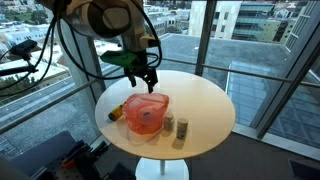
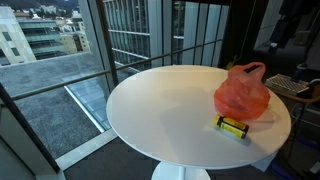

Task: Take the blue box out of the plastic bag

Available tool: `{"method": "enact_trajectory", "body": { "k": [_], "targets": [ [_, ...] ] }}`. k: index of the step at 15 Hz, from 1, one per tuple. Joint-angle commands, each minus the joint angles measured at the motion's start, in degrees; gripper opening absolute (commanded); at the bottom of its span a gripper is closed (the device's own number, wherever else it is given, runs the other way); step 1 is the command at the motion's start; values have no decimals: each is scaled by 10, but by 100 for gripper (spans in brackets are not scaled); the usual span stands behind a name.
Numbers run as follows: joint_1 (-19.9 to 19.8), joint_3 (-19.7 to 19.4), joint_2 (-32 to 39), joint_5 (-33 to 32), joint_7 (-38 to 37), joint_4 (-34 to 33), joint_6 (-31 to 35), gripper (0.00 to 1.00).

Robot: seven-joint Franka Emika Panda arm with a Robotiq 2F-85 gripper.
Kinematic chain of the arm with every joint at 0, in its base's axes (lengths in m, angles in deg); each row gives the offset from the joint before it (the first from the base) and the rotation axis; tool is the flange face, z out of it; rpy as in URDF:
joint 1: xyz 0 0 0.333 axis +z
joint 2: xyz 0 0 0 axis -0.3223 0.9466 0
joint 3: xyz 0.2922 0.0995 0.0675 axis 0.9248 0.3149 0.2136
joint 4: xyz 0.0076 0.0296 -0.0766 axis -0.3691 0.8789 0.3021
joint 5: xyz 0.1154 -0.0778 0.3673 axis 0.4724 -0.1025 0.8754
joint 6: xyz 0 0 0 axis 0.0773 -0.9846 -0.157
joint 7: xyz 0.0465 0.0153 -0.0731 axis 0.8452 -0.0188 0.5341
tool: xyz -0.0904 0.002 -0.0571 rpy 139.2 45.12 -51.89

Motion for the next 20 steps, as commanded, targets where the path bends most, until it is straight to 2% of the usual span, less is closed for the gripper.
{"method": "enact_trajectory", "body": {
  "k": [1,6,7,12,20],
  "targets": [
    [-3,-2,12,33,-13,17,31,100],
    [-3,0,14,34,-2,14,26,100],
    [-1,1,18,40,-7,16,44,100],
    [20,-4,55,116,40,14,90,100],
    [22,0,126,176,119,9,131,100]
  ]
}}
